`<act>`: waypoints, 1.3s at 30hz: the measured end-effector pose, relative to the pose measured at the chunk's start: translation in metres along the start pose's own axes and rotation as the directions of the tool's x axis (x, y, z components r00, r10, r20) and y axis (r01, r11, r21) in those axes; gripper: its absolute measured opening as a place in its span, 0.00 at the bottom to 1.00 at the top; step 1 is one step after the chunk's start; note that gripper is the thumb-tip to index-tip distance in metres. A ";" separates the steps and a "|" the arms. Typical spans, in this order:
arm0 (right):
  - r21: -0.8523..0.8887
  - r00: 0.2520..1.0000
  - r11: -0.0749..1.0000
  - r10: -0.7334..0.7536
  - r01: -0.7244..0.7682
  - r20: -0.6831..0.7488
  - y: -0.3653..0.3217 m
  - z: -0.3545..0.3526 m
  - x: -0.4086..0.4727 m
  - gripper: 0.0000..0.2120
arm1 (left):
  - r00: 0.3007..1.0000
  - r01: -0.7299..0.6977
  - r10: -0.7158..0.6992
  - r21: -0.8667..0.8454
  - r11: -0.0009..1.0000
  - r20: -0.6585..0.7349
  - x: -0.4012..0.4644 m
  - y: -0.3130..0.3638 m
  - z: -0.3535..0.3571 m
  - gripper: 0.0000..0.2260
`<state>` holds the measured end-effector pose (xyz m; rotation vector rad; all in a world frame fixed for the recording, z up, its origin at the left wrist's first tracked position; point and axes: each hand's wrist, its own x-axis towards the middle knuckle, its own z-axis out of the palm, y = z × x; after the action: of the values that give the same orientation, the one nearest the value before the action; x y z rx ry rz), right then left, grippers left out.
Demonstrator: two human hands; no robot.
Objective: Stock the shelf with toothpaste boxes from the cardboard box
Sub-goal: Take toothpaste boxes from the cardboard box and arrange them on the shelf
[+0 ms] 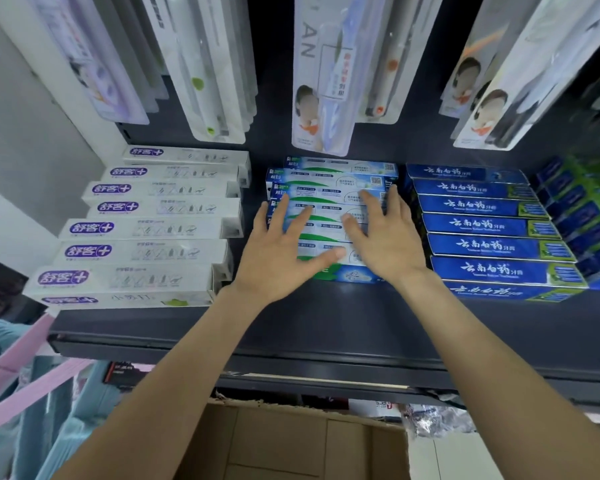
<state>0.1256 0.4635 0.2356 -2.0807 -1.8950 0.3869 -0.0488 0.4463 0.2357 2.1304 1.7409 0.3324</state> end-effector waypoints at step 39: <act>-0.068 0.997 0.997 -0.041 0.046 0.071 0.000 -0.002 0.002 0.34 | 0.994 0.108 -0.106 -0.061 0.992 0.036 0.085 -0.006 -0.012 0.41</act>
<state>0.1265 0.4650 0.2373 -2.0915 -2.0172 0.3940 -0.0412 0.5315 0.2395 1.9792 1.7939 0.3168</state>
